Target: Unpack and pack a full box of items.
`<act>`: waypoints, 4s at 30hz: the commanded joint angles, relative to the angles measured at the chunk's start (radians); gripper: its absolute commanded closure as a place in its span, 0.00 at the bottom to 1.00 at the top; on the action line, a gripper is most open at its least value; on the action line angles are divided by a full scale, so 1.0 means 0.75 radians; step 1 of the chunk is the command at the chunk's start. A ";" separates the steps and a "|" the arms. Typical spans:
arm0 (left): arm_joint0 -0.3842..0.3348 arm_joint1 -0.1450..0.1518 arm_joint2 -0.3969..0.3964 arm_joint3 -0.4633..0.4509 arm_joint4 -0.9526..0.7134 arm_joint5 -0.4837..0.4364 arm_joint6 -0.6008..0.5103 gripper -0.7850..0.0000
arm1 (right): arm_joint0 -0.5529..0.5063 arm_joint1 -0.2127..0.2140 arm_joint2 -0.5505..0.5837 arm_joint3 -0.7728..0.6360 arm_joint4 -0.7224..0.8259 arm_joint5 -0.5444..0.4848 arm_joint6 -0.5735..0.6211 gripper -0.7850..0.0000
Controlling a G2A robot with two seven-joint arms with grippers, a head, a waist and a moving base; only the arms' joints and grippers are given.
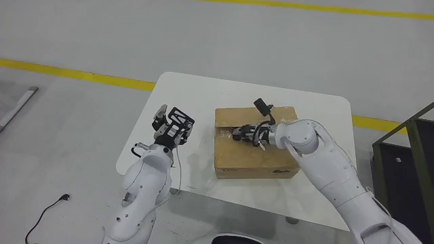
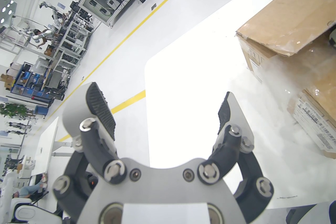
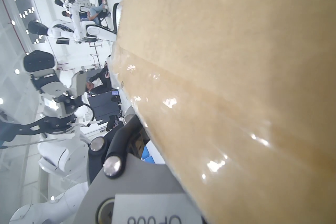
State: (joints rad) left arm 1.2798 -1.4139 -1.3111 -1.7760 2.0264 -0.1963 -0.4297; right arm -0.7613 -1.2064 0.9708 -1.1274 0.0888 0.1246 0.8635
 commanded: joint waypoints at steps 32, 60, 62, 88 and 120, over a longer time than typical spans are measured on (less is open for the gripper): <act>-0.035 0.013 0.013 0.013 -0.058 -0.123 0.053 0.00 | -0.263 0.151 0.335 -0.324 -0.126 -0.013 0.358 0.78; -0.143 0.006 0.117 0.352 0.117 0.041 0.066 1.00 | -0.164 0.069 0.100 -0.099 0.033 0.029 0.100 0.32; -0.151 0.003 0.128 0.369 0.105 0.049 0.071 1.00 | -0.155 0.063 0.085 -0.084 0.036 0.030 0.085 0.30; -0.133 0.004 0.114 0.328 0.063 0.042 0.086 0.77 | -0.022 0.003 -0.083 -0.019 -0.155 0.054 -0.027 1.00; -0.024 0.041 0.084 -0.025 -0.209 -0.319 0.180 0.00 | -0.122 0.075 0.202 -0.317 -0.042 -0.094 0.112 1.00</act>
State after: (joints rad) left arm 1.2586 -1.3845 -1.2409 -1.7919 1.8671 -0.4423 -0.3006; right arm -0.8531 -1.1515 1.1176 -1.3577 0.0595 0.0562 0.9448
